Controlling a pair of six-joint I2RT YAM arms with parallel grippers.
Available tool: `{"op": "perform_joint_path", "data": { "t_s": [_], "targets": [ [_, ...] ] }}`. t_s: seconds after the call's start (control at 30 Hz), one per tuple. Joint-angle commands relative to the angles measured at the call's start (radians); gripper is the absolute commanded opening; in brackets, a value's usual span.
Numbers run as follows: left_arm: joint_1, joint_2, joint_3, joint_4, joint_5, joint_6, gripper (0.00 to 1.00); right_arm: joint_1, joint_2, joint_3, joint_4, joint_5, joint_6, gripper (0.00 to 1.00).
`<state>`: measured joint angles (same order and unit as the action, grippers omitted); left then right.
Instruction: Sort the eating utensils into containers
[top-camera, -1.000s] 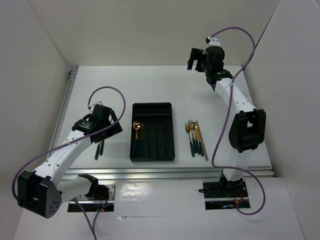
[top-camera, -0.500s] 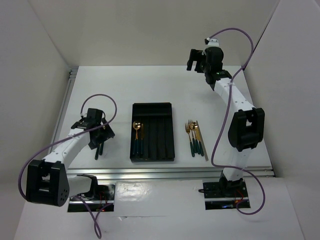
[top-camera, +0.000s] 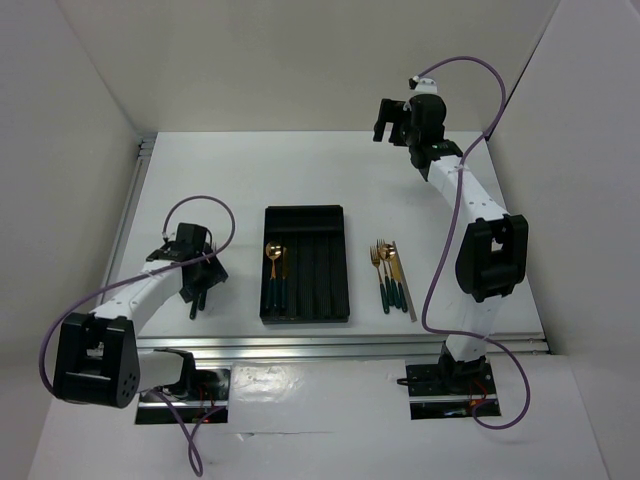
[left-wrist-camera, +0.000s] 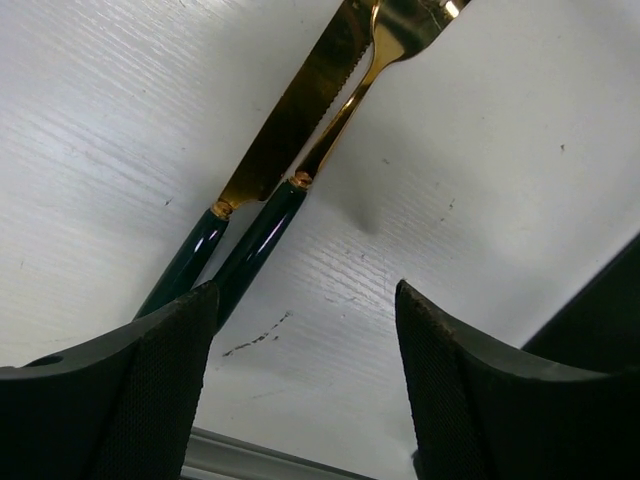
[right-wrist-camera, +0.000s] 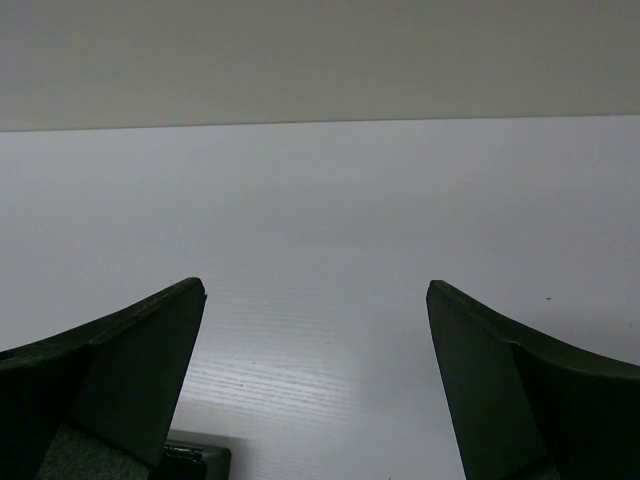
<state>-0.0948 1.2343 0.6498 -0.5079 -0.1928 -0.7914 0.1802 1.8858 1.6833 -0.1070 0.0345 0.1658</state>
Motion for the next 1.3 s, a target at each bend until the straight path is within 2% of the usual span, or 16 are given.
{"op": "perform_joint_path", "data": {
  "t_s": [0.0, 0.27, 0.53, 0.73, 0.87, 1.13, 1.23, 1.27],
  "targets": [
    [0.006, 0.036, -0.003, 0.040, -0.023, -0.009, 0.77, -0.002, 0.001, 0.052, 0.018, 0.010, -0.006, 1.00],
    [0.006, 0.057, -0.013, 0.051, -0.045, -0.009, 0.72, -0.002, 0.010, 0.052, 0.018, 0.010, -0.006, 1.00],
    [0.006, 0.117, -0.032, 0.095, -0.002, 0.024, 0.54, -0.002, 0.010, 0.052, 0.009, 0.019, -0.006, 1.00],
    [-0.005, 0.177, -0.021, 0.104, 0.041, 0.049, 0.50, -0.002, 0.010, 0.052, 0.009, 0.028, -0.006, 1.00],
    [-0.048, 0.200, 0.000, 0.095, 0.041, 0.049, 0.44, -0.002, 0.010, 0.052, 0.009, 0.038, -0.006, 1.00],
    [-0.111, 0.286, 0.031, 0.077, 0.032, 0.040, 0.21, -0.002, 0.010, 0.052, 0.009, 0.048, -0.006, 1.00],
    [-0.120, 0.304, 0.053, 0.077, 0.023, 0.040, 0.00, -0.002, 0.010, 0.052, 0.009, 0.048, -0.006, 1.00],
    [-0.131, 0.316, 0.066, 0.077, 0.023, 0.040, 0.00, -0.002, 0.010, 0.052, 0.009, 0.048, -0.006, 1.00]
  ]
}}
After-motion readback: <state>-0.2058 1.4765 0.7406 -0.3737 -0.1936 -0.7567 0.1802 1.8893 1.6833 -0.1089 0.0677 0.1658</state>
